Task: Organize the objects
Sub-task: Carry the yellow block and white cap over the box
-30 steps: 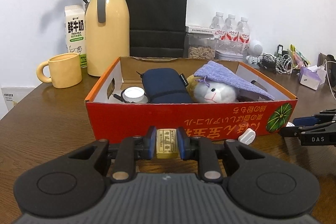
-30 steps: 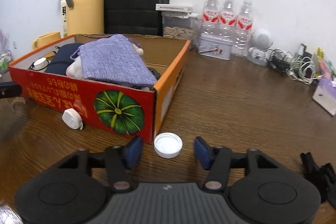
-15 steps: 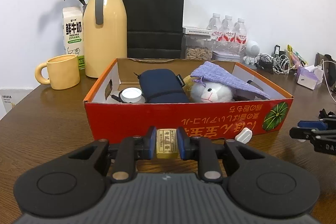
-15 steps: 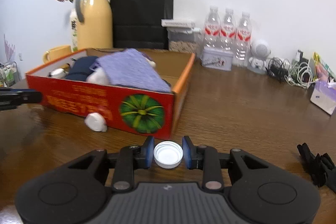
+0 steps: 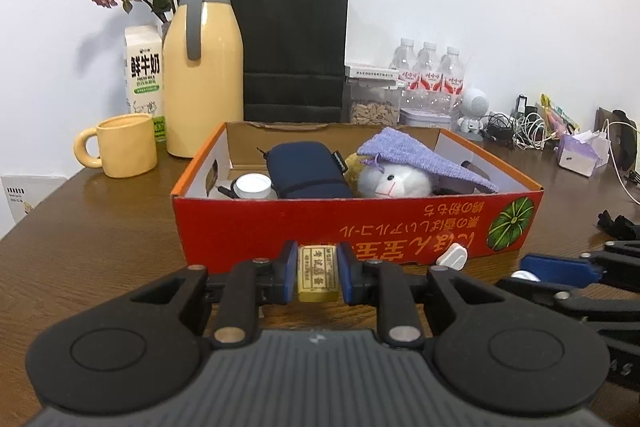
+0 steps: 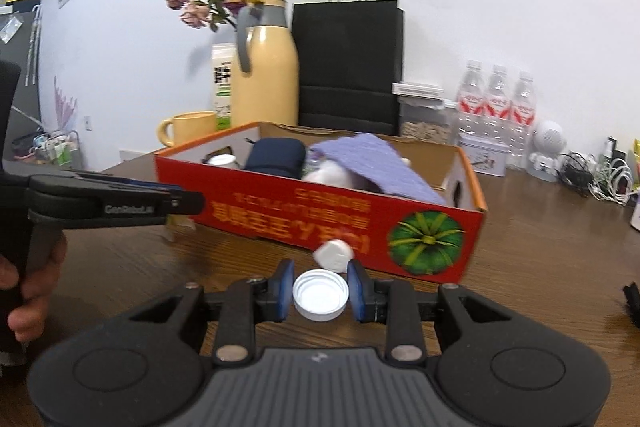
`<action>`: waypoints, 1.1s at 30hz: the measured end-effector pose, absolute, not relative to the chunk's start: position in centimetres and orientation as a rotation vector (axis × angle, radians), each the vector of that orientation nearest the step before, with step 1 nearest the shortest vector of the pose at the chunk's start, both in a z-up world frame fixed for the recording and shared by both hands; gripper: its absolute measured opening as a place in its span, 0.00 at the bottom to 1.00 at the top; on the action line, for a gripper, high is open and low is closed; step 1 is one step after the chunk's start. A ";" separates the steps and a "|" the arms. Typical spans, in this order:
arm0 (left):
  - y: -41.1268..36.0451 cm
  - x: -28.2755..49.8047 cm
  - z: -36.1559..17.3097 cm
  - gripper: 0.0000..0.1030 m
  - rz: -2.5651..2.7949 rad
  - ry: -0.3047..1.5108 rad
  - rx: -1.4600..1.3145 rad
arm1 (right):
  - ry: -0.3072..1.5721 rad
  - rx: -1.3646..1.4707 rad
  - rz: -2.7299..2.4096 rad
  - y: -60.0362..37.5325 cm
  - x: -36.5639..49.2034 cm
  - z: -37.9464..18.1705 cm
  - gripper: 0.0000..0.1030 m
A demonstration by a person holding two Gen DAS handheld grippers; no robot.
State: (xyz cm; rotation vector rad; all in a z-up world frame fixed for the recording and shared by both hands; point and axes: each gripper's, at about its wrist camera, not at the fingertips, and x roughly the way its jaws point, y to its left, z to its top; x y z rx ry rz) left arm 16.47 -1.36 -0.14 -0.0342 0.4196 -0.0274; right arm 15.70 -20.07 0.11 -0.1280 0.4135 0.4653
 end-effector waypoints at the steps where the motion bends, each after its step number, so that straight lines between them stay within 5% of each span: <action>1: -1.3 16.3 0.1 0.21 -0.031 0.416 -0.036 | 0.409 -0.127 0.469 -19.8 15.6 0.3 0.27; 18: -0.7 20.4 6.1 0.21 -0.015 0.308 -0.068 | 0.264 -0.096 0.435 -16.2 21.2 6.1 0.27; 33: -0.9 28.9 4.3 0.21 0.011 0.374 -0.088 | 0.304 -0.042 0.340 -17.0 29.2 4.7 0.27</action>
